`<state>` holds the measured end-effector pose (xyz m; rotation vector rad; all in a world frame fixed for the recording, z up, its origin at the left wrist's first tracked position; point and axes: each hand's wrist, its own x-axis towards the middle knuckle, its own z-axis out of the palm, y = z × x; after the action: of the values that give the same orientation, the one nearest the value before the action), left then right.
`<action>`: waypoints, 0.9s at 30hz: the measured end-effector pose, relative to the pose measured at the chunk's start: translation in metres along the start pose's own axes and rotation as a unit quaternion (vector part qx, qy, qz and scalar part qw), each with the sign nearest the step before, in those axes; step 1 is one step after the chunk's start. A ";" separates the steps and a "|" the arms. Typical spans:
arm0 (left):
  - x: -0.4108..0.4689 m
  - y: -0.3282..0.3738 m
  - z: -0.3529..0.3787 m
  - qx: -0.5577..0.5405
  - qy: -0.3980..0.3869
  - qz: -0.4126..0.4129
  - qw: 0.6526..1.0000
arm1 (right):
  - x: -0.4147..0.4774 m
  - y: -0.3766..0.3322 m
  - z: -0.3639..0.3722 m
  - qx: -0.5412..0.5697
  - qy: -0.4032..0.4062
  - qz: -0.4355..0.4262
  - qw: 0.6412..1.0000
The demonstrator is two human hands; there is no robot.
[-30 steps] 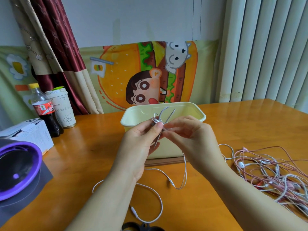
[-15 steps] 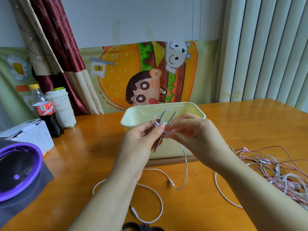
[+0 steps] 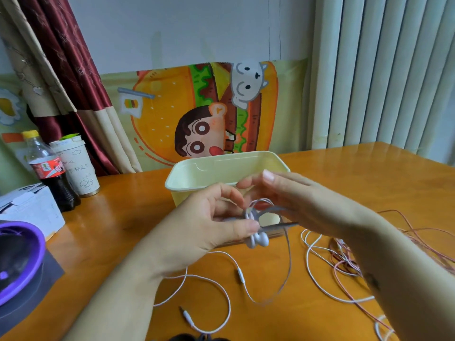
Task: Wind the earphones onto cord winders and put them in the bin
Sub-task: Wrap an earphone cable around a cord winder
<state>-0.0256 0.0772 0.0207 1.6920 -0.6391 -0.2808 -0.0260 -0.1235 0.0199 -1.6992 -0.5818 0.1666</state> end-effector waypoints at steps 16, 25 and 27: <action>-0.006 0.001 -0.007 0.134 -0.068 -0.016 0.989 | -0.002 0.003 -0.012 -0.007 -0.074 0.028 0.997; -0.011 0.014 -0.004 0.148 -0.028 0.012 0.989 | 0.005 0.026 0.005 0.122 -0.093 0.027 0.988; -0.011 0.015 -0.007 0.151 -0.024 0.012 0.988 | 0.009 0.032 0.014 0.168 -0.095 0.041 0.980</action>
<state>-0.0352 0.0874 0.0347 1.9706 -0.7676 -0.2149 -0.0150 -0.1100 -0.0120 -1.3861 -0.5884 0.4653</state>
